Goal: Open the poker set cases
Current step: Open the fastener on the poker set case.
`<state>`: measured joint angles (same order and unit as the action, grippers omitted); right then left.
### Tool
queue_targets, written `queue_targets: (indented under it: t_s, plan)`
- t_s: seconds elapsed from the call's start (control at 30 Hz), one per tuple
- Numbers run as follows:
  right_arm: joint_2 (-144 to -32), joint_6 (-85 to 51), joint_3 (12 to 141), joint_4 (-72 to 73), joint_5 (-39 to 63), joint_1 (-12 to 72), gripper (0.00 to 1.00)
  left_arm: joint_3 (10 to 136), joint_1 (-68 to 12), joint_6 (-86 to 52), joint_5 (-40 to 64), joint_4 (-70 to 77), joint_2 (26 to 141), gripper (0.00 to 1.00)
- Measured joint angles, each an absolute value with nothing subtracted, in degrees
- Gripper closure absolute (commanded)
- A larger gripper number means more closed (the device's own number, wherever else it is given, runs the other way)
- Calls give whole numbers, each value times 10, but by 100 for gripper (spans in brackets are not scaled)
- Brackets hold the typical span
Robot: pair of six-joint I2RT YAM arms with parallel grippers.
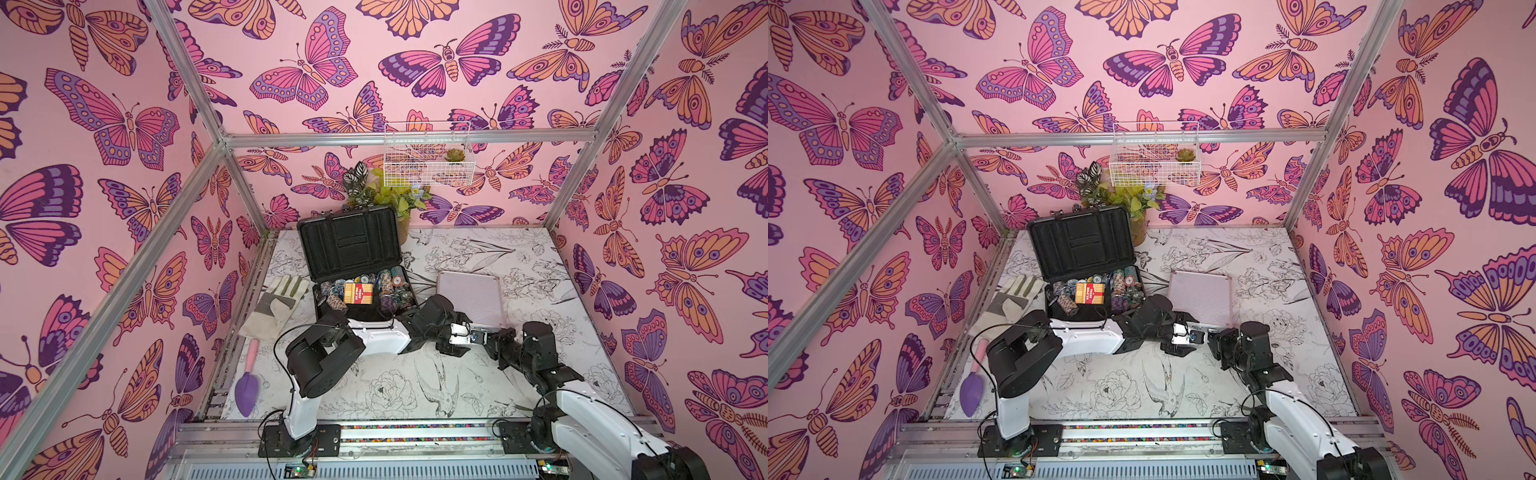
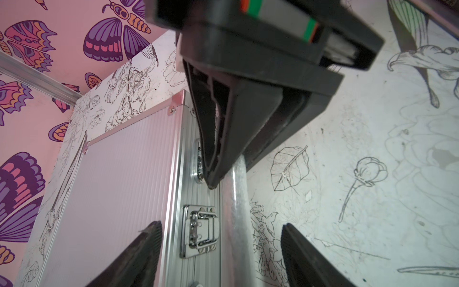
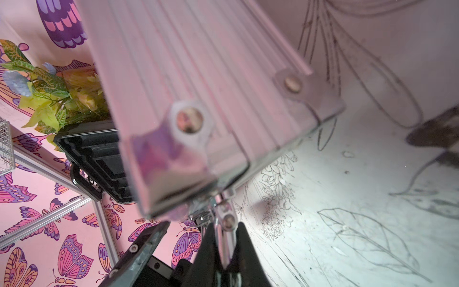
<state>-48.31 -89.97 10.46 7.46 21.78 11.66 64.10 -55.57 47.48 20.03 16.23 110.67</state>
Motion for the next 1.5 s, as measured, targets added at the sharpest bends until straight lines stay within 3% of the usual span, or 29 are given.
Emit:
queue_targets:
  t_s: [0.47,1.5]
  plan:
    - [-483,-900,105,70,220,117,100,645,-555,469,205,160,1107,38]
    - [-484,-900,105,68,222,117,100,645,-559,447,222,145,1107,43]
